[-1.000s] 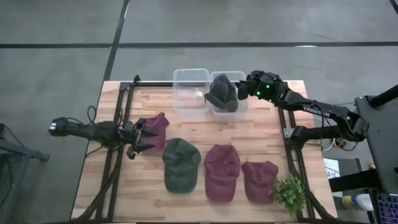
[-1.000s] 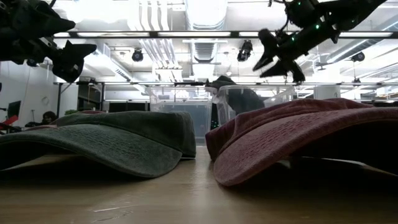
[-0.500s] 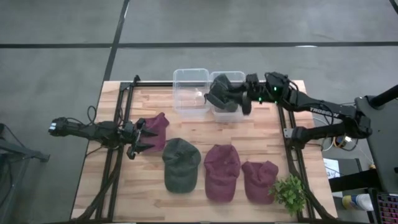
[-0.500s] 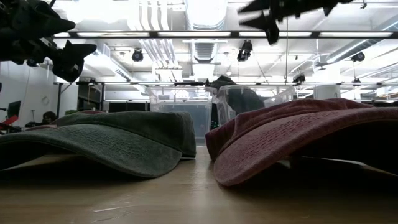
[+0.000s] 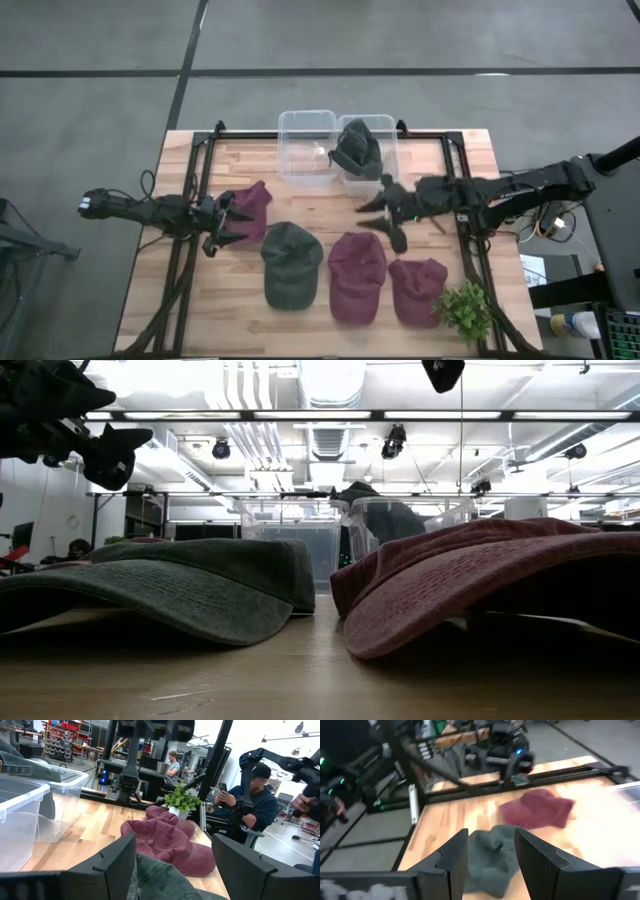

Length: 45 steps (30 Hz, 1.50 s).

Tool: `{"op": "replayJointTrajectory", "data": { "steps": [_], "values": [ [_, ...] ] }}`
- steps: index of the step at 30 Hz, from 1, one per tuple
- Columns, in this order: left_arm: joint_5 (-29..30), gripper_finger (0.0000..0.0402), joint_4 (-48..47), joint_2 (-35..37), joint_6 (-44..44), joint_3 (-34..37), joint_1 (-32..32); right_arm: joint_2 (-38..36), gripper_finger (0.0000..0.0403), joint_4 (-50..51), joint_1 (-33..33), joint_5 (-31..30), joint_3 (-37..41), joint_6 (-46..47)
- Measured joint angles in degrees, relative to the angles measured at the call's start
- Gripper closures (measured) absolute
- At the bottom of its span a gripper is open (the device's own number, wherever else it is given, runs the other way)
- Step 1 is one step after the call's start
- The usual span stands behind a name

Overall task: Pick & Place hat
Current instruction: Put the black cap into the right transparent bin

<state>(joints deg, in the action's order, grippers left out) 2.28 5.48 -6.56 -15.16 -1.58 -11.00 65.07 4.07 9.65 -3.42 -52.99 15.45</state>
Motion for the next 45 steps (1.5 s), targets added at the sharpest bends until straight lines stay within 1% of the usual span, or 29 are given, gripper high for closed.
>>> {"op": "replayJointTrajectory", "data": {
  "steps": [3,6,10,13,15,18,21,24,26,30,33,36,39,42,45],
  "values": [
    [0.0,0.0147,0.0,-0.1,0.0,0.0,0.0,3.4,0.0251,-0.7,2.3,-0.2,0.0,-0.2],
    [0.0,0.0147,-0.1,-0.2,-0.1,0.0,0.0,7.6,0.0254,-1.6,2.9,-0.2,-0.1,-0.2],
    [0.0,0.0147,0.0,-0.2,-0.1,0.0,0.0,13.2,0.0257,-1.2,2.8,-0.2,-3.9,0.3],
    [-0.7,0.0147,0.5,-0.2,-0.8,0.0,0.0,16.7,0.0257,-0.8,2.9,-0.2,-7.4,-2.3],
    [-2.5,0.0147,0.6,-0.9,-1.9,-0.8,-0.1,18.6,0.0258,2.0,2.9,-0.1,-9.8,-3.9],
    [-4.1,0.0147,0.7,-3.7,-2.8,-4.7,-0.1,20.8,0.0262,8.0,2.8,-0.2,-13.5,-5.0],
    [-4.3,0.0147,-1.0,-9.2,-0.9,-10.9,-0.1,22.6,0.0266,11.4,2.8,-0.2,-15.5,-5.2],
    [-5.0,0.0147,-5.4,-17.4,1.8,-19.0,-0.1,23.3,0.0269,12.0,2.8,-0.2,-15.8,-5.1],
    [-6.1,0.0147,-10.2,-24.2,3.5,-25.0,-0.2,23.0,0.0271,11.4,2.9,-0.2,-15.2,-4.8],
    [-6.3,0.0147,-22.2,-38.8,5.0,-37.2,-0.2,21.3,0.027,11.6,2.9,-0.2,-13.4,-2.8],
    [-6.3,0.0147,-26.9,-48.5,3.9,-44.7,-0.2,19.1,0.0266,11.5,3.4,-0.2,-12.0,-2.4],
    [-6.3,0.0147,-27.5,-57.0,3.1,-49.3,-0.2,16.1,0.0263,10.8,4.1,-0.2,-9.8,-2.5],
    [-6.3,0.0147,-24.4,-63.1,2.3,-54.0,-0.2,11.7,0.0262,10.0,4.8,-0.2,-6.8,-2.6],
    [-6.2,0.0147,-26.2,-68.5,3.3,-56.2,-0.1,6.1,0.0263,8.6,5.6,-0.3,-3.1,-1.9],
    [-6.1,0.0147,-26.8,-71.4,3.1,-58.1,0.1,0.7,0.0267,6.3,6.6,-0.2,1.4,-0.1]
  ]
}}
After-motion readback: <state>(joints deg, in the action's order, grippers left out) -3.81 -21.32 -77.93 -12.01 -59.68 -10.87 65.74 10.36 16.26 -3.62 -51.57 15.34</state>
